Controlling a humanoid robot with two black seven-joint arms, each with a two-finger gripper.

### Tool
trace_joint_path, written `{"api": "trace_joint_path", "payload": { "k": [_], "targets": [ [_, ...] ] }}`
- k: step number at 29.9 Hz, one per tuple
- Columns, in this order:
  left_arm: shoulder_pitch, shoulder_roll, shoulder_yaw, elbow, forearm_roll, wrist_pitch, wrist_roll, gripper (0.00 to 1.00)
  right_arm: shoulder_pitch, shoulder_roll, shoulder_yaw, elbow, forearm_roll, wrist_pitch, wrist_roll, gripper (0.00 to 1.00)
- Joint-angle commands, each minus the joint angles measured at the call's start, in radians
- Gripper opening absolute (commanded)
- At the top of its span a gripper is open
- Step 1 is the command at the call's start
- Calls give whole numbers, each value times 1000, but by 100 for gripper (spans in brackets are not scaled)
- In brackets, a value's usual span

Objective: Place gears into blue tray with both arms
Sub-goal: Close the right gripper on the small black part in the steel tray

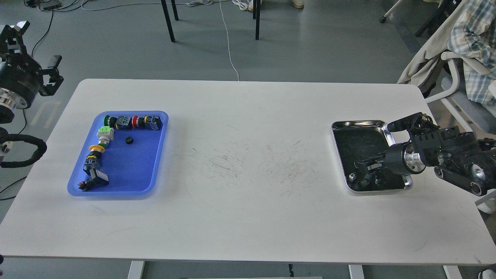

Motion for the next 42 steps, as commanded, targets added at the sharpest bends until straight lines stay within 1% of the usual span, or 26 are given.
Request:
{"api": "trace_joint_path", "payload": {
  "k": [1,3,7,18,22,25,27,32,34,37,42],
  "targets": [
    [0,0,-1,0,0,0,0,99,4,0,-6,0,-6,0,2,27],
    [0,0,1,0,0,0,0,99,4,1,-8,0,-8,0,2,22],
    [0,1,1,0,0,0,0,99,4,0,-8,-2,-8,0,2,18],
    [0,1,1,0,0,0,0,99,40,-4,-15,4,-6,8,5,19],
    [0,1,1,0,0,0,0,99,78,-8,-40,9,-3,25,7,26],
    [-1,1,1,0,0,0,0,99,115,-13,-61,15,-5,48,24,26],
    [-1,1,1,0,0,0,0,99,130,-13,-67,15,-3,54,27,27],
    [-1,1,1,0,0,0,0,99,138,-13,-67,11,-3,54,27,46],
    [-1,1,1,0,0,0,0,99,138,-11,-67,7,-3,54,25,50],
    [-1,1,-1,0,-1,0,0,99,139,-7,-67,-3,-6,54,25,61],
    [0,1,-24,0,0,0,0,99,153,4,-74,-3,-9,57,24,62]
  ]
}}
